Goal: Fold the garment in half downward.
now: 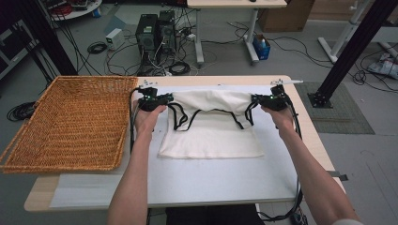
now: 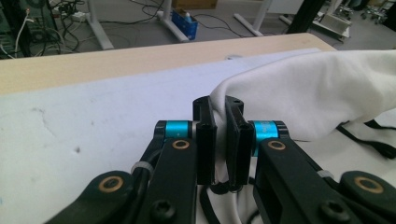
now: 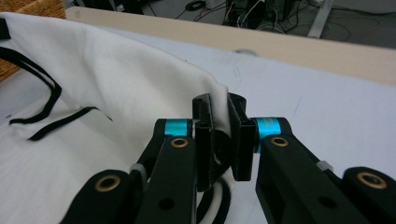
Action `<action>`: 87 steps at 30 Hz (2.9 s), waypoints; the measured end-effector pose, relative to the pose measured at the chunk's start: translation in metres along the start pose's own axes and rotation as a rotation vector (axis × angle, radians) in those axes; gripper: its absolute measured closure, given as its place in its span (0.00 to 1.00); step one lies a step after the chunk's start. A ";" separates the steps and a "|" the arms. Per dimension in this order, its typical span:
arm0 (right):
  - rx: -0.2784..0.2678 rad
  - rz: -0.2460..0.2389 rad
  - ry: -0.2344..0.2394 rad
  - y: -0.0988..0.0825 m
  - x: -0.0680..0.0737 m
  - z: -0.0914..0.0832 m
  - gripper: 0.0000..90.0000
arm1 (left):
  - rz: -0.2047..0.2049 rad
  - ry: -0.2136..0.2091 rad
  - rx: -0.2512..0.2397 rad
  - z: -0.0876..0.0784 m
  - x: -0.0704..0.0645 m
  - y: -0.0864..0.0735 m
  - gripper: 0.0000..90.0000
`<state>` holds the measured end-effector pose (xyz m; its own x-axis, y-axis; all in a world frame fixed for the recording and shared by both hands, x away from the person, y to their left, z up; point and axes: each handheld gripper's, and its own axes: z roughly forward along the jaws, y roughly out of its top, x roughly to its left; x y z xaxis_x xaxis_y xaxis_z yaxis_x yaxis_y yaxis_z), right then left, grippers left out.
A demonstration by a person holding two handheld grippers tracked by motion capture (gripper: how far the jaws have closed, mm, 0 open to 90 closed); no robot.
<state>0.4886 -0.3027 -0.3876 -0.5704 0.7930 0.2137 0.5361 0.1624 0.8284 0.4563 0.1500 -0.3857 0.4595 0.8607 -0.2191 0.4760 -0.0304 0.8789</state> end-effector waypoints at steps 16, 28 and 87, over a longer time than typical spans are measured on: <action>0.059 -0.044 0.038 -0.077 0.043 -0.046 0.93 | 0.060 -0.046 0.083 -0.052 -0.036 -0.070 0.93; 0.120 -0.092 0.014 -0.123 0.064 -0.066 0.93 | 0.062 -0.110 0.150 -0.072 -0.044 -0.103 0.93; 0.122 -0.146 -0.027 -0.142 0.085 -0.079 0.96 | 0.116 -0.059 0.215 -0.087 -0.057 -0.126 0.96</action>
<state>0.3148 -0.3050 -0.4460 -0.6321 0.7707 0.0804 0.5207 0.3457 0.7806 0.3044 0.1491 -0.4473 0.5602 0.8143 -0.1519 0.5633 -0.2400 0.7906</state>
